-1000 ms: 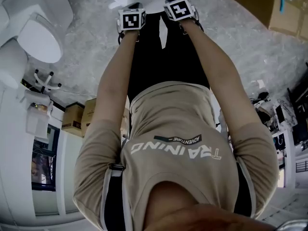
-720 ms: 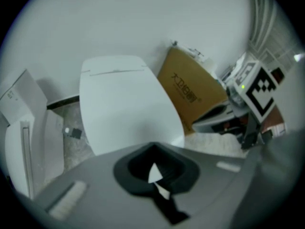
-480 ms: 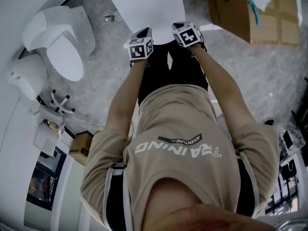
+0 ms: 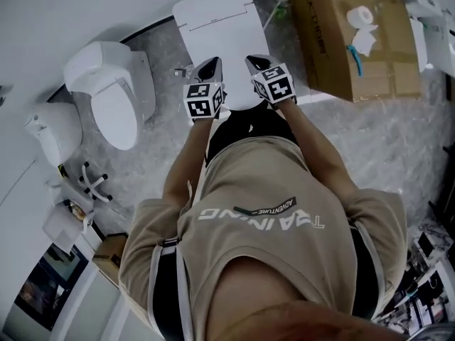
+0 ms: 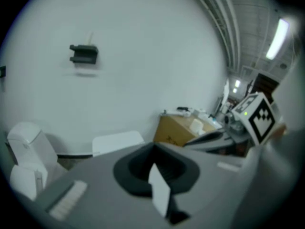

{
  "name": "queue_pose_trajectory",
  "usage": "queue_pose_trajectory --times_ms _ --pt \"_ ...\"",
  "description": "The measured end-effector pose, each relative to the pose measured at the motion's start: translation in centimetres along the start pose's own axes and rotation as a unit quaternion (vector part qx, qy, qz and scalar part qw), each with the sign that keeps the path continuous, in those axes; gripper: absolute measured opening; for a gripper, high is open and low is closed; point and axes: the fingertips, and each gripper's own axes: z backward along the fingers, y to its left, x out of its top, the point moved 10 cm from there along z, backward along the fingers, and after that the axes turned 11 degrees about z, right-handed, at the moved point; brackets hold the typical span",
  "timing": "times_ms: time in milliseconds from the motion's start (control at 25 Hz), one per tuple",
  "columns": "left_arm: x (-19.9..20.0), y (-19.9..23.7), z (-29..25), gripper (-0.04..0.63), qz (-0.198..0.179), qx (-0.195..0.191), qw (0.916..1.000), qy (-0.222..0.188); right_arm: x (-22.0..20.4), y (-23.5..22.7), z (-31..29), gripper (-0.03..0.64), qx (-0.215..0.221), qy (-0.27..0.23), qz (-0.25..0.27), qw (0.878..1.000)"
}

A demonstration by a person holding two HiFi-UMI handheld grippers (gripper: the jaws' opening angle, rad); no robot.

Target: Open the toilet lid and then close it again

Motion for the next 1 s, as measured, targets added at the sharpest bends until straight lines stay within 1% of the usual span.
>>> queue_pose_trajectory --times_ms 200,280,440,600,720,880,920,1000 --pt "4.7 -0.3 1.1 0.003 -0.027 -0.010 0.9986 -0.045 5.5 -0.5 2.4 0.012 -0.010 -0.072 0.011 0.997" --pt "7.1 -0.3 1.4 0.003 -0.035 -0.013 0.9968 -0.070 7.7 -0.4 3.3 0.012 -0.017 -0.095 0.026 0.995" --pt "10.9 -1.1 2.1 0.003 -0.049 -0.023 0.9916 -0.117 10.8 -0.8 4.9 0.012 -0.028 -0.123 0.071 0.989" --pt "14.3 -1.5 3.0 0.003 -0.064 -0.029 0.9850 -0.157 13.6 -1.8 6.3 0.012 -0.046 -0.151 0.091 0.983" --pt "16.9 -2.4 4.5 0.003 -0.090 -0.027 0.9763 -0.195 15.7 -2.1 7.6 0.012 -0.060 -0.184 0.106 0.975" --pt "20.3 -3.8 7.1 0.003 -0.143 -0.018 0.9580 -0.248 19.4 -1.6 9.9 0.012 -0.074 -0.237 0.129 0.960" --pt "20.9 -4.0 7.6 0.003 -0.151 -0.016 0.9540 -0.259 20.5 -1.4 10.5 0.012 -0.076 -0.252 0.136 0.955" --pt "21.9 -4.3 8.4 0.003 -0.153 -0.015 0.9486 -0.276 22.3 -1.0 11.8 0.012 -0.080 -0.278 0.148 0.946"
